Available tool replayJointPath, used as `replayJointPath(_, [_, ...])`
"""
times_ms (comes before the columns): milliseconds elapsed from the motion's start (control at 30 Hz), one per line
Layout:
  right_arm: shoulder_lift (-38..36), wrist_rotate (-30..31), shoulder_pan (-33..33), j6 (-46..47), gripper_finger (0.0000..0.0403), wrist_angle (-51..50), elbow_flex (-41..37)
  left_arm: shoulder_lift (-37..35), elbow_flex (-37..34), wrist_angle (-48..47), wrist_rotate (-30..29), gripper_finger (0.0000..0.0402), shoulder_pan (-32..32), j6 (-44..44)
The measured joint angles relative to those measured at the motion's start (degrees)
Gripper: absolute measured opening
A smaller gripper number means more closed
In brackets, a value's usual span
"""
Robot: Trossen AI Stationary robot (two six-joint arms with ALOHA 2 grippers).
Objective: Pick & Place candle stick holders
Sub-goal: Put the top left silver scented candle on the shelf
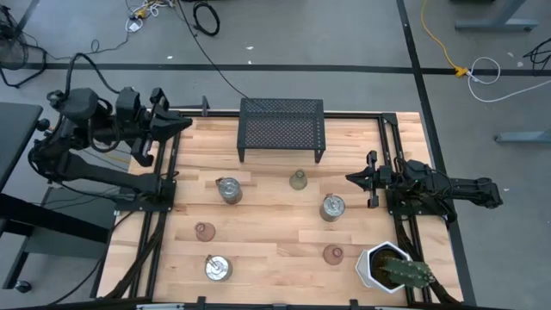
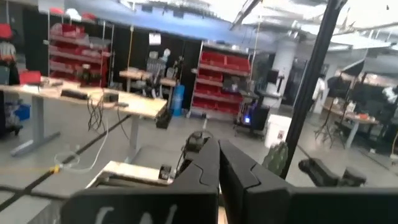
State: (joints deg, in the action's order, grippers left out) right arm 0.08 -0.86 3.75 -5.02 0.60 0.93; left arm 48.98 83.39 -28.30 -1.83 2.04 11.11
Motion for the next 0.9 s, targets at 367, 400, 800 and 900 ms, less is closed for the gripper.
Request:
replayJointPath(367, [0.00, 0.00, 0.01, -0.01, 0.0020, 0.00, 0.00, 3.63, 1.34, -8.24, 0.41, 0.0000, 0.02, -2.67])
replayJointPath(400, [0.00, 0.00, 0.02, 0.00, 0.0020, 0.00, 0.00, 3.88, 1.34, -8.64, 0.59, 0.0000, 0.02, -3.26])
replayJointPath(800, [0.00, -0.01, 0.00, -0.02, 0.0020, -0.02, -0.01, 5.39, 1.34, -13.82, 1.68, 0.0000, 0.02, -7.33])
replayJointPath(900, [0.00, -0.01, 0.01, -0.02, 0.0020, 0.00, -0.01, 5.39, 1.34, -14.09, 1.68, 0.0000, 0.02, -7.39])
